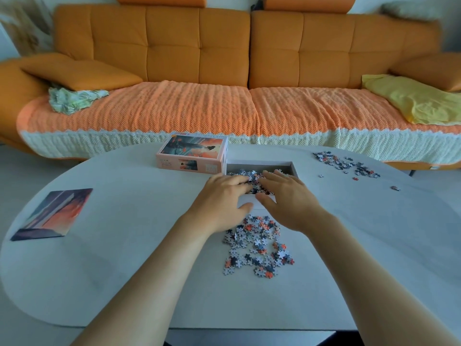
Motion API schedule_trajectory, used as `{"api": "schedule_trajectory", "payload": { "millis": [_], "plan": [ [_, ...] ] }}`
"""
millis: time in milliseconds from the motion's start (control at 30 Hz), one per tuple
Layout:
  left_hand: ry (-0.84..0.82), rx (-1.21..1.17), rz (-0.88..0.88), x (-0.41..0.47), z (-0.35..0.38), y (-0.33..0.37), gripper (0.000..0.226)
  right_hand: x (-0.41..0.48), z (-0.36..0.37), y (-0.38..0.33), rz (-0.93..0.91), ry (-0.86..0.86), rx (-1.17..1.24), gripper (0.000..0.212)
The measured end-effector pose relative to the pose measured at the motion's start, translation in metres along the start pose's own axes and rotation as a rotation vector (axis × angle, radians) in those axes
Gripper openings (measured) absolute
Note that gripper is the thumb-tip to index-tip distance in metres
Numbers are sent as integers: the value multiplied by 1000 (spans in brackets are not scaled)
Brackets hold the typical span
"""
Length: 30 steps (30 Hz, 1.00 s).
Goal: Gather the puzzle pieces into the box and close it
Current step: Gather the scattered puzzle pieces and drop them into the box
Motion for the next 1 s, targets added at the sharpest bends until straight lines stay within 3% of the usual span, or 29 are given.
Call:
{"api": "schedule_trajectory", "payload": {
  "millis": [200, 300, 400, 467, 533, 633, 700, 900, 1000],
  "plan": [
    [-105, 14, -31, 1, 16, -4, 63, -2, 7, 2, 40, -63, -18, 55],
    [19, -36, 14, -1, 2, 1, 59, -6, -17, -6, -56, 126, 113, 40],
    [187, -63, 94, -11, -19, 10, 40, -16, -43, -17, -160, 305, 198, 27],
    [233, -74, 128, -20, -29, 17, 22, -23, -43, -24, -183, 253, 241, 24],
    [145, -114, 99, -30, -25, 19, 17, -29, -30, -30, -180, 121, 243, 24],
    [-131, -91, -8, -45, 7, 8, 46, -39, -1, -29, -100, -62, 190, 37],
    [-226, -114, -59, -54, 20, 0, 58, -44, 10, -31, -74, -136, 141, 43],
    [-201, -230, -115, -62, 16, -4, 49, -51, 9, -34, -37, -196, 191, 40],
    [-241, -189, -151, -65, 17, -13, 63, -55, 9, -22, 24, -246, 175, 58]
  ]
}}
Point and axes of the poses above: each hand's wrist, its own x-axis towards the middle knuckle, its own z-axis out of the palm, y = z × x, the point moved 10 cm from there along x, towards the middle knuckle, and after that the axes turned 2 degrees about y, right-handed, at the moved point
